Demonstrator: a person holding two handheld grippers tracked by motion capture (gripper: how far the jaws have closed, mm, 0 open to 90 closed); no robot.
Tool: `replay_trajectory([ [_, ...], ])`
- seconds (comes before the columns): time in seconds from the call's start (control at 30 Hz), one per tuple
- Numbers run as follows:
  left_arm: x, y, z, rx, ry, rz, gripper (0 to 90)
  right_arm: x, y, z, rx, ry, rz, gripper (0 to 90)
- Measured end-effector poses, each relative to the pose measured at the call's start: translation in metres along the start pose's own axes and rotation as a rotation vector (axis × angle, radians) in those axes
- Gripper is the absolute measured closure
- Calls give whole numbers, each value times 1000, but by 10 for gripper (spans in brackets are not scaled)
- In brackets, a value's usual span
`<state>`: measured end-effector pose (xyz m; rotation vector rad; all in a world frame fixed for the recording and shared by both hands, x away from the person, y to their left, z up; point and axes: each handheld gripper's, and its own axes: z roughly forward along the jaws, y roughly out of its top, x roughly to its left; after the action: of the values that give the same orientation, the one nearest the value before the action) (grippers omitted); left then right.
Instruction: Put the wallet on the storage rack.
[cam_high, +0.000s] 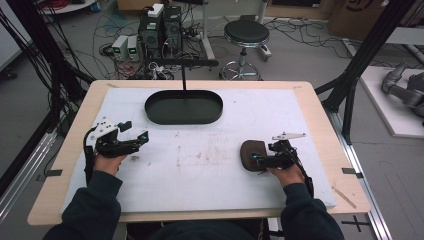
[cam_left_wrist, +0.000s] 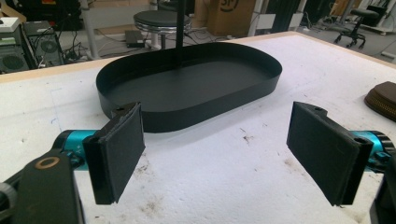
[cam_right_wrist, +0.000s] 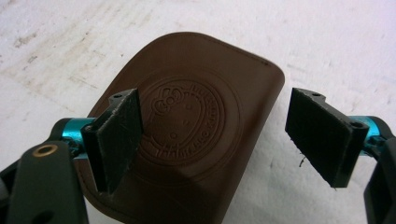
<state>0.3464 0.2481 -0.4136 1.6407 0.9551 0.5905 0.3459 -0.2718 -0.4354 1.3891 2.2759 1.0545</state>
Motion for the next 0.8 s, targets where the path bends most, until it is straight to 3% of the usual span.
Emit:
replay_trajectory([
  [0.13,0,0,0,6,0,1,195,-5,-1,3,26,40,54,190],
  [0.2,-1,-1,1,9,-2,2,198,-10,-2,5,44,79,121,191],
  [0.27,-1,-1,1,11,-1,-2,199,-10,-2,5,54,100,138,197],
  [0.33,-1,-1,1,18,-2,0,200,-9,-2,6,58,113,135,204],
  [0.43,-2,-1,2,20,-5,-1,202,-8,1,6,67,151,124,336],
  [0.5,-2,-1,2,23,-5,1,203,-6,2,5,72,155,117,361],
  [0.57,-2,-2,3,27,-5,0,204,-1,7,4,72,134,60,404],
  [0.67,-2,-2,3,34,-6,3,205,2,10,3,68,124,30,434],
  [0.7,-2,-2,3,34,-5,2,205,3,12,0,47,119,12,518],
  [0.8,-1,-2,2,38,-3,0,205,3,15,-5,19,117,-10,588],
])
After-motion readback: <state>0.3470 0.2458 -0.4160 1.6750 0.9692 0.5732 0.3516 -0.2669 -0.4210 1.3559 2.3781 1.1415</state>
